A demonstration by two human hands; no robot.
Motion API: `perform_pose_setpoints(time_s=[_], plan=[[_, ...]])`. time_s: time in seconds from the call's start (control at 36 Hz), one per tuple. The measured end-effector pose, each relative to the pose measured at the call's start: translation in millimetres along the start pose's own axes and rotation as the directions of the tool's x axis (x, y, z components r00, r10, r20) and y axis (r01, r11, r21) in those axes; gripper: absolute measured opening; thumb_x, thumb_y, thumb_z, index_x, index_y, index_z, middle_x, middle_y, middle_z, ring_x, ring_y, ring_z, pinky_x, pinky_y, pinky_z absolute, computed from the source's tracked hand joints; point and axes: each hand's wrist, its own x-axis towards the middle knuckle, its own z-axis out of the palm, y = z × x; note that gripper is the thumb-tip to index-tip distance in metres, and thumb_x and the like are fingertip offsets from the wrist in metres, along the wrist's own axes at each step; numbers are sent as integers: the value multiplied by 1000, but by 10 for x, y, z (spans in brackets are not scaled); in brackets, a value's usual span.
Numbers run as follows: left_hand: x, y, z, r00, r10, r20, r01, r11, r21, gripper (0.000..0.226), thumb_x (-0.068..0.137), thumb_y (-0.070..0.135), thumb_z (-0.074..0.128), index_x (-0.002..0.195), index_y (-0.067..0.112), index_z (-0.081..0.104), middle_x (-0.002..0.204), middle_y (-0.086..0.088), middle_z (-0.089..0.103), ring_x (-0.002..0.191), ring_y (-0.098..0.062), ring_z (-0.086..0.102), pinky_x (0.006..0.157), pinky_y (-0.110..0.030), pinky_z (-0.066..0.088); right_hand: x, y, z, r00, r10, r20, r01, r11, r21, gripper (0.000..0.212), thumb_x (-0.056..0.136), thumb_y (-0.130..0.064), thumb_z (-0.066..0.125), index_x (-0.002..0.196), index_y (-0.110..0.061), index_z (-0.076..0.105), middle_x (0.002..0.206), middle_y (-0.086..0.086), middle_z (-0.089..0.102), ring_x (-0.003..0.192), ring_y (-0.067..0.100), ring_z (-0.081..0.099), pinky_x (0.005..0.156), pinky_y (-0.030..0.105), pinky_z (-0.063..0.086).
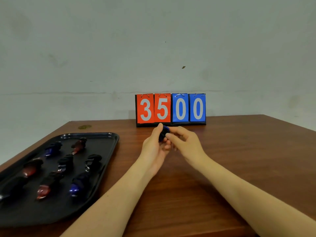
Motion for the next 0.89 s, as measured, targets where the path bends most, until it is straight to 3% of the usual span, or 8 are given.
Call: perform_pose_setpoints(time_s=[0.11, 0.22, 0.36, 0.5, 0.64, 0.78, 0.89], plan=[[33, 6, -26, 1000, 26, -3, -26, 998, 50, 29, 94, 33, 56, 106, 7, 64, 72, -5, 57, 55, -10, 57, 46, -22, 48, 22, 10, 38, 1000, 10, 13, -11, 1000, 21, 26, 93, -12, 58, 111, -30, 62, 95, -6, 65, 73, -6, 60, 62, 10, 46], [89, -10, -50, 999, 30, -32, -23, 978, 207, 36, 92, 45, 55, 106, 13, 65, 67, 0, 57, 65, -12, 53, 63, -25, 44, 23, 12, 25, 1000, 13, -7, -13, 1000, 27, 21, 95, -18, 57, 112, -28, 63, 96, -4, 66, 73, -4, 59, 59, 11, 45], [75, -60, -26, 997, -54, -54, 71, 905, 420, 52, 94, 59, 39, 100, 14, 63, 62, -2, 52, 58, -14, 47, 58, -26, 39, 28, 33, -11, 1000, -8, -16, 7, 996, -90, 19, 95, -21, 56, 111, -31, 63, 106, -7, 62, 95, 2, 59, 73, 11, 48], [19, -90, -4, 987, -157, 32, 137, 928, 346, 62, 100, 56, 24, 100, 11, 66, 58, -2, 35, 52, -13, 33, 54, -27, 27, 32, 58, -22, 1000, -9, 17, 13, 980, -200, 21, 93, -28, 60, 114, -25, 64, 108, -9, 60, 100, 2, 57, 80, 12, 46], [90, -74, -58, 990, -141, 19, 129, 948, 290, 63, 101, 55, 24, 121, 7, 59, 59, -1, 36, 52, -13, 35, 53, -26, 30, 19, 46, -24, 999, 2, 51, 8, 978, -209, 26, 88, -27, 67, 110, -38, 59, 107, -15, 60, 98, -1, 56, 76, 7, 44], [125, -110, -93, 993, -114, 27, 98, 931, 352, 60, 101, 55, 22, 124, 13, 58, 69, -4, 47, 61, -15, 44, 61, -28, 38, 35, 56, -34, 999, 42, 14, -40, 990, -135, 27, 89, -22, 66, 113, -34, 60, 108, -11, 63, 93, -1, 60, 72, 7, 48], [16, -107, -27, 996, -60, -71, 84, 911, 404, 46, 102, 48, 28, 116, 18, 60, 99, -7, 62, 83, -19, 55, 72, -31, 46, 35, 50, -91, 990, 132, -54, -135, 989, -56, 31, 91, -22, 63, 122, -19, 62, 110, -4, 67, 100, 11, 63, 88, 26, 53]])
